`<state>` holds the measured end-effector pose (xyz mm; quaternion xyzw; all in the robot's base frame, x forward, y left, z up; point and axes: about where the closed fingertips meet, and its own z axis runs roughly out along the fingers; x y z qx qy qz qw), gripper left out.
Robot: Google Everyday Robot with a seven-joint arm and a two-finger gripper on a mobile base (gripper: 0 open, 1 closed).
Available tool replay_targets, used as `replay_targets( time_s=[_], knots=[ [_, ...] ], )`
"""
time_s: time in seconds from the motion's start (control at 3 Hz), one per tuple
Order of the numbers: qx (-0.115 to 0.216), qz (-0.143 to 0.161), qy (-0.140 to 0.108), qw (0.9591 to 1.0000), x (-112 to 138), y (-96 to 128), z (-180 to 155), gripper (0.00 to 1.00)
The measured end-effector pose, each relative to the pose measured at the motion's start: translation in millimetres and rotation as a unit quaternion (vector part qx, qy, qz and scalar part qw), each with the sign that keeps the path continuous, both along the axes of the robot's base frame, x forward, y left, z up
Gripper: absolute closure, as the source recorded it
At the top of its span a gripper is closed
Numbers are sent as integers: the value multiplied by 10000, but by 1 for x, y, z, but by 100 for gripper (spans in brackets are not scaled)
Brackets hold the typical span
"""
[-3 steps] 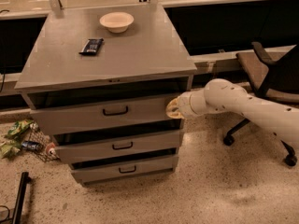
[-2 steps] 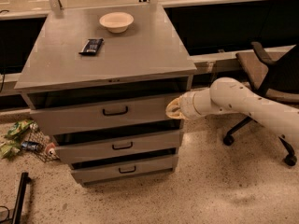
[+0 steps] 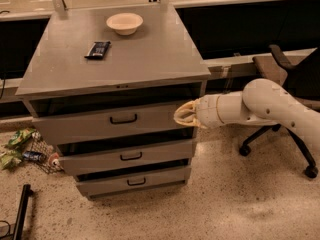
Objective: Close top drawer
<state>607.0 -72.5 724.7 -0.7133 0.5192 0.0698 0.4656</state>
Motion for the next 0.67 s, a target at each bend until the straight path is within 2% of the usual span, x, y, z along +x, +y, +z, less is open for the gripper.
replay_targets(
  time_s=[0.33,0.67],
  knots=[
    [79,2,23,10000,-2,2,3,84],
    [84,17,31,10000,-3,4,2,60]
  ],
)
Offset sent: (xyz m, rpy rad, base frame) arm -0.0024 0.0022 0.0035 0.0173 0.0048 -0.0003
